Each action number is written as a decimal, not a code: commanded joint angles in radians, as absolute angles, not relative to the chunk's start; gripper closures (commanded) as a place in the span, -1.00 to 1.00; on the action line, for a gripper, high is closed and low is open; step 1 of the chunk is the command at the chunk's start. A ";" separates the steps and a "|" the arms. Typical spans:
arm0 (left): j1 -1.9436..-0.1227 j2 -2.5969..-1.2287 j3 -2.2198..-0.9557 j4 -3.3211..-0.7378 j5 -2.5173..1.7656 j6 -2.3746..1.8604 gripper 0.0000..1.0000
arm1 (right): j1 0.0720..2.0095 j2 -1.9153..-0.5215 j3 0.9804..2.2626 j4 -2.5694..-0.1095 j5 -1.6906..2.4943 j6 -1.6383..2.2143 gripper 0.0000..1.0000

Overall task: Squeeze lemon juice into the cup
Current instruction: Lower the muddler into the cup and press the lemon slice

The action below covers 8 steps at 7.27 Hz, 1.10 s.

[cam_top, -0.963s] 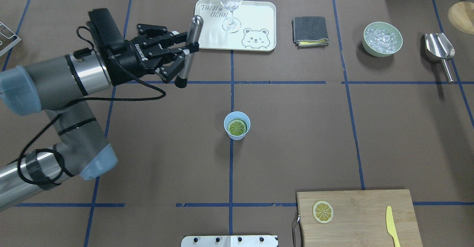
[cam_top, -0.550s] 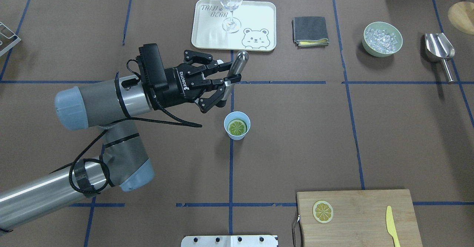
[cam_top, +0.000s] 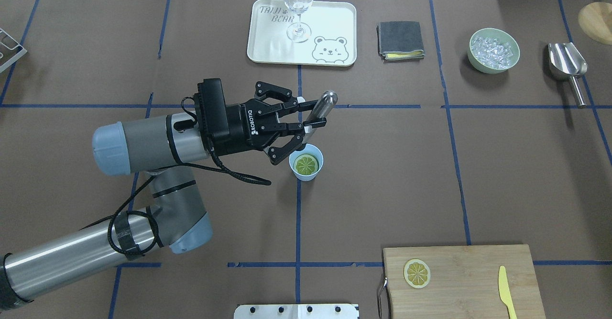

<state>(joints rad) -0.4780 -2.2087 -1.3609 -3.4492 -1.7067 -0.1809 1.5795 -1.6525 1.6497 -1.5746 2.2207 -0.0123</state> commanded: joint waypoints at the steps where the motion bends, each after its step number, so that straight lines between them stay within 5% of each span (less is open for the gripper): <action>1: -0.447 -2.210 -1.315 -3.482 -1.669 -0.173 1.00 | 1.580 -1.654 1.648 -1.572 2.218 -0.012 -1.00; 8: -0.374 -2.233 -1.235 -3.479 -1.503 -0.173 1.00 | 1.582 -1.658 1.643 -1.572 2.214 -0.012 -1.00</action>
